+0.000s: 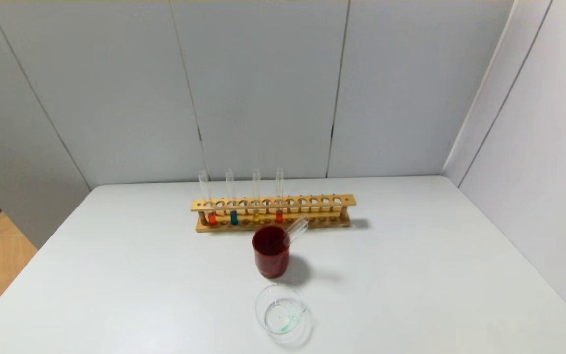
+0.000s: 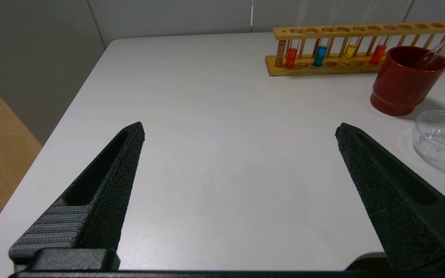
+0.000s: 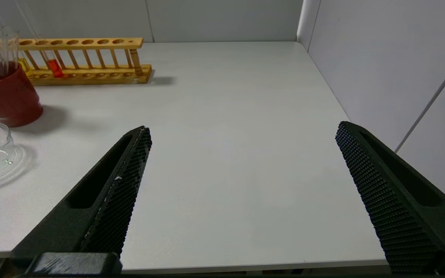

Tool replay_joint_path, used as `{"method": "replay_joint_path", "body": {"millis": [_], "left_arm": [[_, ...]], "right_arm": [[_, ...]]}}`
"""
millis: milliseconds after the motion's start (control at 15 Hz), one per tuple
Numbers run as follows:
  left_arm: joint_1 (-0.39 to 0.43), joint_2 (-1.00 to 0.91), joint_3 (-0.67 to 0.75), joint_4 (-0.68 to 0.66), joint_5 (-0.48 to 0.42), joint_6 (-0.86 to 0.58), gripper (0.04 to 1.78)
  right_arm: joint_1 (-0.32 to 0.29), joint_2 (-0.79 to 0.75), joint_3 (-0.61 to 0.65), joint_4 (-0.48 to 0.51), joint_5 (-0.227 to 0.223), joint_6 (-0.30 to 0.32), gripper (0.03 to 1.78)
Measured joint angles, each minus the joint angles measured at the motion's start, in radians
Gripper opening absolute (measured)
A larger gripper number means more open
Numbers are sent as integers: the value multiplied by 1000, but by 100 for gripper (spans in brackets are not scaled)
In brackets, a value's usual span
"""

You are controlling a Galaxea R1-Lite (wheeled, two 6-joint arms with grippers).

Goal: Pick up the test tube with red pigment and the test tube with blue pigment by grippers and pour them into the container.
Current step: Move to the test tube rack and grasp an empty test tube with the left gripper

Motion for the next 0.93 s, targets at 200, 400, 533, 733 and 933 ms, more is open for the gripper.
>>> {"method": "replay_joint_path", "body": {"millis": [200,400,533,733,933], "left_arm": [[0,0,0,1,1,3,175],[0,0,0,2,2,11,175],[0,0,0,0,1,5,175],[0,0,0,-1,1,1,175],[1,0,0,-1,1,1,175]], "right_arm": [[0,0,0,0,0,0,174],[0,0,0,0,0,0,174],[0,0,0,0,0,0,174],[0,0,0,0,0,0,174],[0,0,0,0,0,0,174]]}}
